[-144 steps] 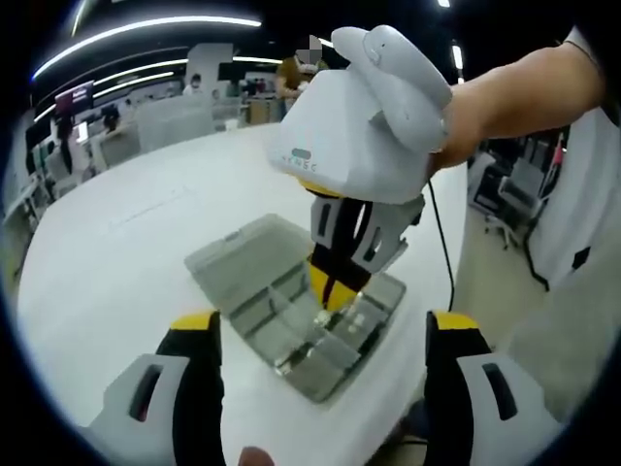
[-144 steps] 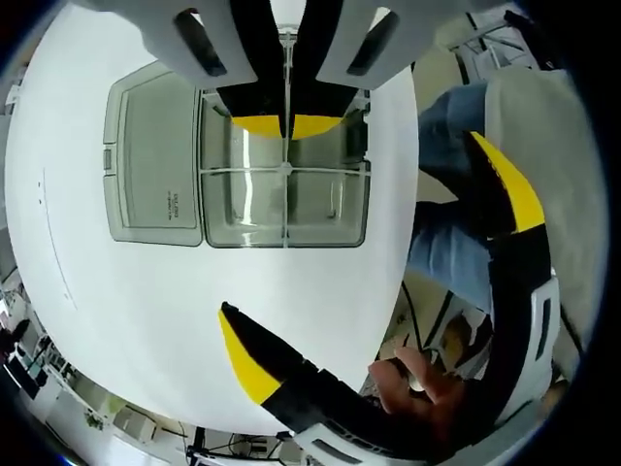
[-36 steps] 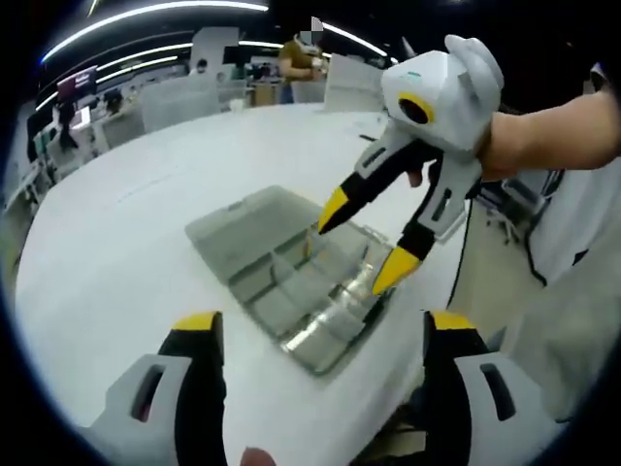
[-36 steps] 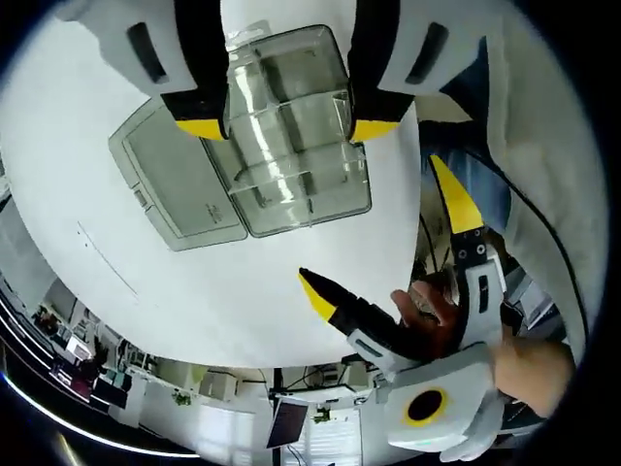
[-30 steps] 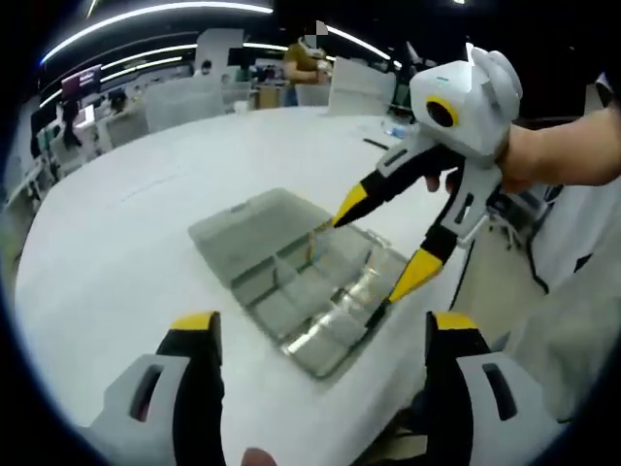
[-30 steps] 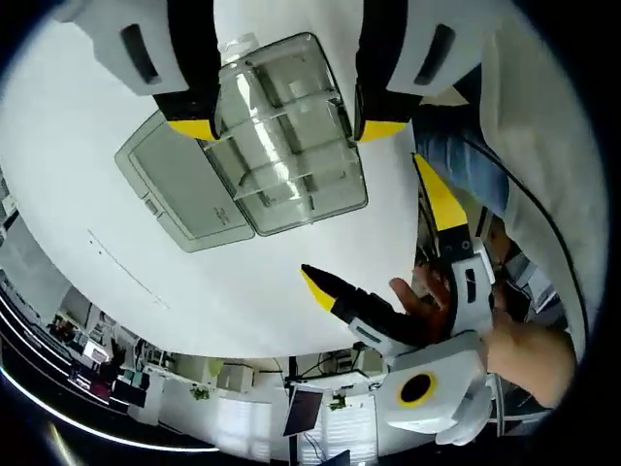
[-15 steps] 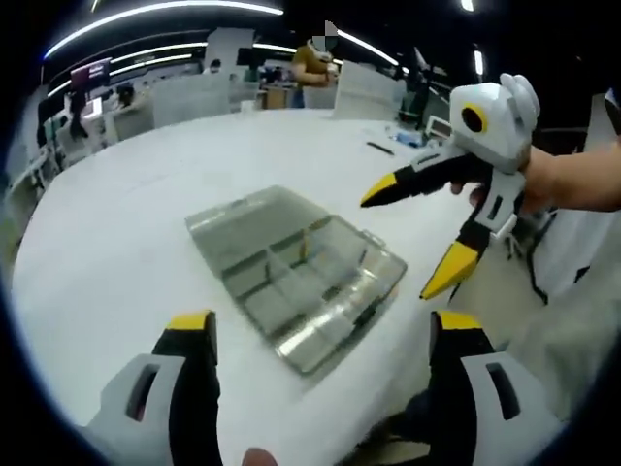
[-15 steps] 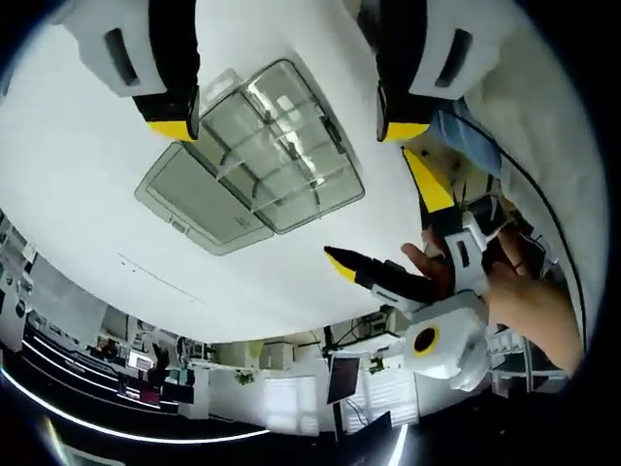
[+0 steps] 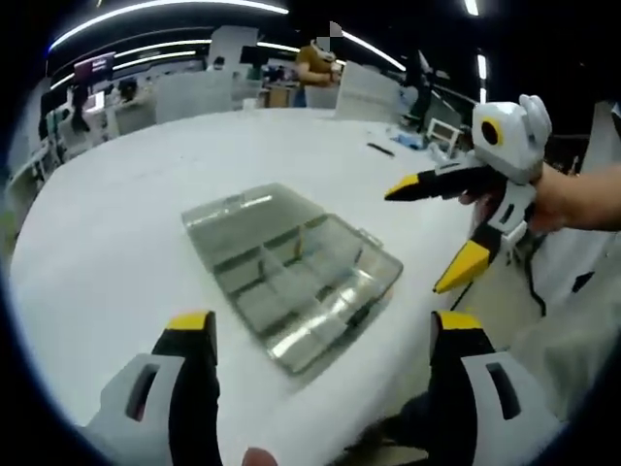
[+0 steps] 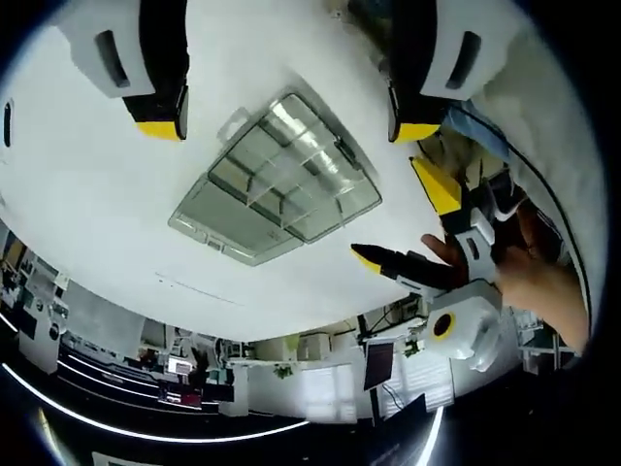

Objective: Insert the divider into the dual guide fixture by aligning both edges with the guide slots and pushing it downward to the bottom, including one-sided entry, uneven engagement, binding, and posture correction.

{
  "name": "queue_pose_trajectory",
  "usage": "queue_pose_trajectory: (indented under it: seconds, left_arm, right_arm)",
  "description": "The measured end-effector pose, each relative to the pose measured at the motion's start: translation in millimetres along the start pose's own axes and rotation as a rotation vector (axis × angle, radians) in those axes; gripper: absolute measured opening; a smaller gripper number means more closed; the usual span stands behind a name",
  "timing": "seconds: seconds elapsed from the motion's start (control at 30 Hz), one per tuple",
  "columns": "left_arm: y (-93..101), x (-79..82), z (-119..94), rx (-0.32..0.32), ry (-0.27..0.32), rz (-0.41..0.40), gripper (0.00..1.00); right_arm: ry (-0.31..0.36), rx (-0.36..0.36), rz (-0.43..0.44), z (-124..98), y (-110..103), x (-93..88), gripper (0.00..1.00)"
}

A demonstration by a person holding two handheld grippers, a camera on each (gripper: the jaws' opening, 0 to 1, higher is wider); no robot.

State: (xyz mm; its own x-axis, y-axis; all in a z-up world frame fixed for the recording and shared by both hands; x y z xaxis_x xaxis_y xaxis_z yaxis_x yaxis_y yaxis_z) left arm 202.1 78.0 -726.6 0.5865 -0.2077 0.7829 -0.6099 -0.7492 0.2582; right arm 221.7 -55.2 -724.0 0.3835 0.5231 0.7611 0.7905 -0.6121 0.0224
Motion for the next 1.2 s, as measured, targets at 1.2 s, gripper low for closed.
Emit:
queue_pose_trajectory:
  seconds: [1.2]
  left_arm:
    - [4.5, -14.9, -12, 0.118, 0.003, -0.150, 0.99]
  right_arm:
    - [0.010, -0.066, 0.159, -5, 1, -3.8, 0.98]
Point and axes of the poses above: the point that each gripper's makers call its tool centre point, and the gripper's own axes: z roughly forward along the fingers, y roughly to its right, x roughly out of its top, the point moved 2 cm from there along -z, roughly backward along the fingers, and after that the axes turned 6 degrees about -x, right-handed, at the moved point
